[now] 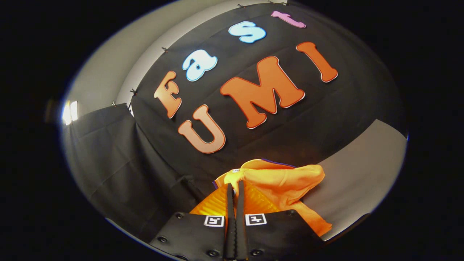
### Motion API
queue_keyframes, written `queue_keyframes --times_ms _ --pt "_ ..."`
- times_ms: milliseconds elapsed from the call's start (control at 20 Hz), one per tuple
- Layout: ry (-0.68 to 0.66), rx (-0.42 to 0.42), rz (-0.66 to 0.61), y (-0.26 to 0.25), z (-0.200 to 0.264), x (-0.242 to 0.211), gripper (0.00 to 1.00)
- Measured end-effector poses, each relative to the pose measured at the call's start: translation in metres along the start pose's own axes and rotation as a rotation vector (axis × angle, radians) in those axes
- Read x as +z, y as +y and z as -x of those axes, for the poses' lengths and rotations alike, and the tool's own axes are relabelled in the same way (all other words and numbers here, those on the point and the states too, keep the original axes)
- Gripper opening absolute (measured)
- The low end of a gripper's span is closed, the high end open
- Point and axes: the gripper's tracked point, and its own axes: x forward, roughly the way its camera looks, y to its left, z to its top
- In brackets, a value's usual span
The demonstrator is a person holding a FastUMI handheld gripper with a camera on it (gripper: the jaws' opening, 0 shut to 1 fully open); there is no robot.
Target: Put the clothes into the washing machine and then close the washing machine lid.
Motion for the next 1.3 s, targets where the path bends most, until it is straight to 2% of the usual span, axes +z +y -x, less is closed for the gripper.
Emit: queue_keyframes --times_ms 350,600,1050,1300 --pt "0.050 0.047 0.038 0.058 -0.031 -0.046 0.08" --pt "0.094 0.051 0.004 0.065 -0.064 -0.095 0.08" --pt "0.185 -0.022 -0.025 0.018 -0.132 -0.208 0.08" --pt "0.239 -0.113 -0.031 -0.024 -0.172 -0.263 0.08"
